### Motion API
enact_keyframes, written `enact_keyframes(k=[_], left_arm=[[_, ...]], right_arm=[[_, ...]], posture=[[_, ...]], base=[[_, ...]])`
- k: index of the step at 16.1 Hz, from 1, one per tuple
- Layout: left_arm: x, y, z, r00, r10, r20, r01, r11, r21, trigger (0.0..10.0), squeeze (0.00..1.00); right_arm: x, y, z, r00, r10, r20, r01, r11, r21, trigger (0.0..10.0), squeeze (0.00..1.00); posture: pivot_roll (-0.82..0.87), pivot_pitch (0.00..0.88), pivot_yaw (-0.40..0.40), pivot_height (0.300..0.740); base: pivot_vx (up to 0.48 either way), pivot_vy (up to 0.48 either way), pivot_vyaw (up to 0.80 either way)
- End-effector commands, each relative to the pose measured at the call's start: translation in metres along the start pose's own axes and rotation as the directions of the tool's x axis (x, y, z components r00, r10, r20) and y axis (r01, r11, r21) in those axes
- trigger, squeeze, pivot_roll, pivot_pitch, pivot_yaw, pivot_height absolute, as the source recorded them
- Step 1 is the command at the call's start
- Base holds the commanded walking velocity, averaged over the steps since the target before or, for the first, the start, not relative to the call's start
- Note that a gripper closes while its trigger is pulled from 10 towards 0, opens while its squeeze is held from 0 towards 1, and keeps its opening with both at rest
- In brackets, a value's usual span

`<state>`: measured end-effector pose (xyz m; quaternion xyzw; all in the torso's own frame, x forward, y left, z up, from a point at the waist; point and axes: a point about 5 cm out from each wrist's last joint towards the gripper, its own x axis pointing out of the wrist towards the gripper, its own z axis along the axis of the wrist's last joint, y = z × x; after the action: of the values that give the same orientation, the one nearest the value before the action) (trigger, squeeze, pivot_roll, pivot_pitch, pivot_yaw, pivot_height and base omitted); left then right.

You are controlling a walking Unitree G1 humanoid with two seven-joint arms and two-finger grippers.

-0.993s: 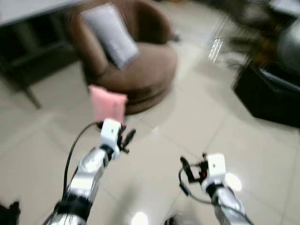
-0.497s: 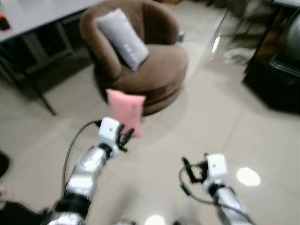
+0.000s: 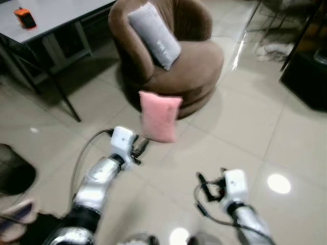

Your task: Move the pillow to the sofa from floor

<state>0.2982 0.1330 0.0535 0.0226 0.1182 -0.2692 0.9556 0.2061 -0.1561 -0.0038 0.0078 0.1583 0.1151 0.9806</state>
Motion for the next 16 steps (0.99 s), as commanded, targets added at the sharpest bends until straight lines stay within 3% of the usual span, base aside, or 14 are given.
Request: enact_keyframes(k=[1,3,13,16], left_arm=[[-0.004,0.006,-0.003,0.999,0.017,-0.027,-0.016,0.999,0.044,10.0,0.0],[-0.004,0.009,-0.001,0.999,0.037,-0.018,-0.037,0.999,0.027,10.0,0.0],[-0.007,0.017,-0.002,0.995,0.094,-0.038,-0.09,0.992,0.087,10.0,0.0],[-0.007,0.019,0.002,0.993,0.12,-0.001,-0.119,0.99,0.074,10.0,0.0]], right_arm=[[0.001,0.004,0.001,1.0,0.003,-0.004,-0.003,1.0,0.002,10.0,0.0],[0.002,0.005,0.001,1.0,0.004,0.007,-0.005,0.999,0.038,10.0,0.0],[0.004,0.007,-0.004,1.0,0.013,-0.009,-0.012,0.999,0.041,10.0,0.0],[0.004,0.005,-0.007,1.0,0.005,-0.03,-0.004,1.0,0.008,10.0,0.0]], posture=[[-0.12,0.098,0.035,0.74],[-0.11,0.102,0.034,0.74],[-0.1,0.117,0.029,0.74],[-0.09,0.115,0.026,0.74]], base=[[0.0,0.465,0.0],[0.0,0.0,-0.73],[0.0,0.0,-0.72],[0.291,0.0,0.0]])
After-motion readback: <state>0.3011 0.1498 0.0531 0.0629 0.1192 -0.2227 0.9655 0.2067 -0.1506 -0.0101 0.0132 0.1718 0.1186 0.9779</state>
